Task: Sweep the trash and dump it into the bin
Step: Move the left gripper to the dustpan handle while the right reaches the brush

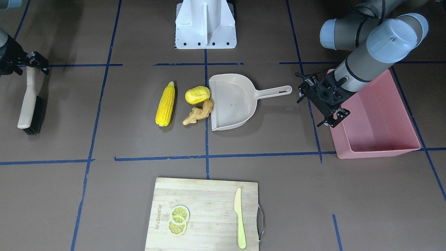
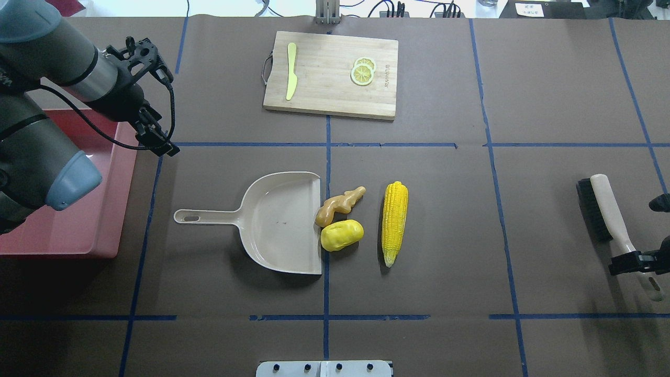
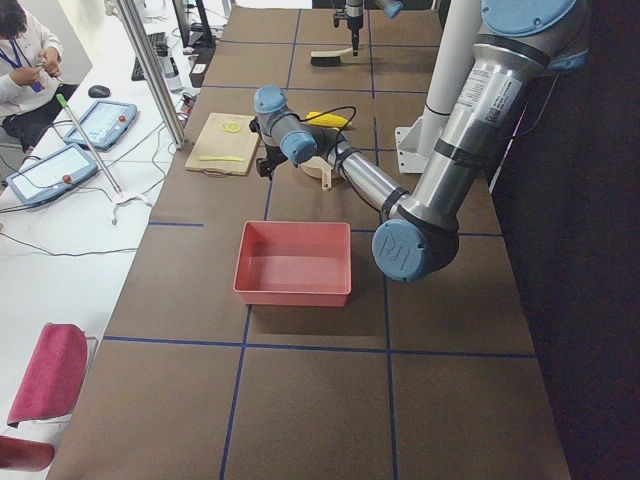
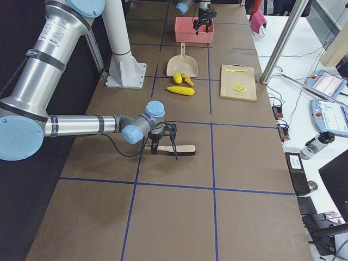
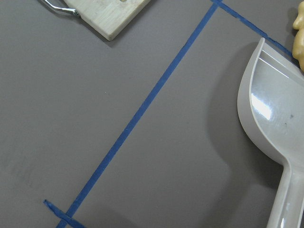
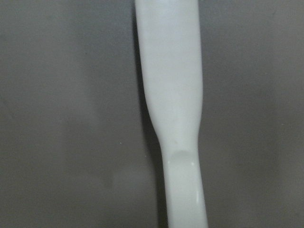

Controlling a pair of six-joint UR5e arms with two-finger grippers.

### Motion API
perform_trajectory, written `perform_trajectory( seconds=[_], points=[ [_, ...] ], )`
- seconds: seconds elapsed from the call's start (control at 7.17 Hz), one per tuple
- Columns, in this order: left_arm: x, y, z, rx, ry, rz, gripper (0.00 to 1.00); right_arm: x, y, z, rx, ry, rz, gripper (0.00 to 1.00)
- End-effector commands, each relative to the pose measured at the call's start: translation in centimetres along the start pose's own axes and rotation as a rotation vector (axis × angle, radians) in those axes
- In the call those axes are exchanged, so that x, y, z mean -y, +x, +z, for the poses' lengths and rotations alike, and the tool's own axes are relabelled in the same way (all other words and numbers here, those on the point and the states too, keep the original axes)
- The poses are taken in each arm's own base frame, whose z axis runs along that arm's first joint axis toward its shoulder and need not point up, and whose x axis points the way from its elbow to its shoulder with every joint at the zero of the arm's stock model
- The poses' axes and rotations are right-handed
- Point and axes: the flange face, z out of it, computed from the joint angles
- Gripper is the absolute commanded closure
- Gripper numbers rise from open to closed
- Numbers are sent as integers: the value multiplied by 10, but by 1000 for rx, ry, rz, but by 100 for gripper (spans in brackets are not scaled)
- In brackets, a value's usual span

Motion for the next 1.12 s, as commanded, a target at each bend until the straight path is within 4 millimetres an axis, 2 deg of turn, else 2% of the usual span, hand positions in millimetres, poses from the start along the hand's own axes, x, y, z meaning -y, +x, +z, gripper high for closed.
perform_trajectory(
  seconds=[0.0,0.14,0.28,0.42,0.56,0.7,0.84,0.98],
  points=[
    [4,10,15,53,-16,31,0,0,3,6,-15,-2,2,7],
    [4,12,14,52,-12,35,0,0,4,7,-20,0,2,29],
    [5,13,14,49,-10,40,0,0,5,6,-19,5,5,70],
    [7,21,20,43,-13,80,0,0,4,4,-18,14,0,99],
    [10,31,17,37,-1,129,0,-1,2,-1,8,33,-25,100],
    [13,40,8,28,16,196,0,-7,-7,-17,50,63,-54,100],
    [13,53,17,11,7,269,0,-6,-23,-28,78,74,-72,100],
    [11,71,32,-17,-9,343,0,2,-49,-29,109,81,-110,100]
  ],
)
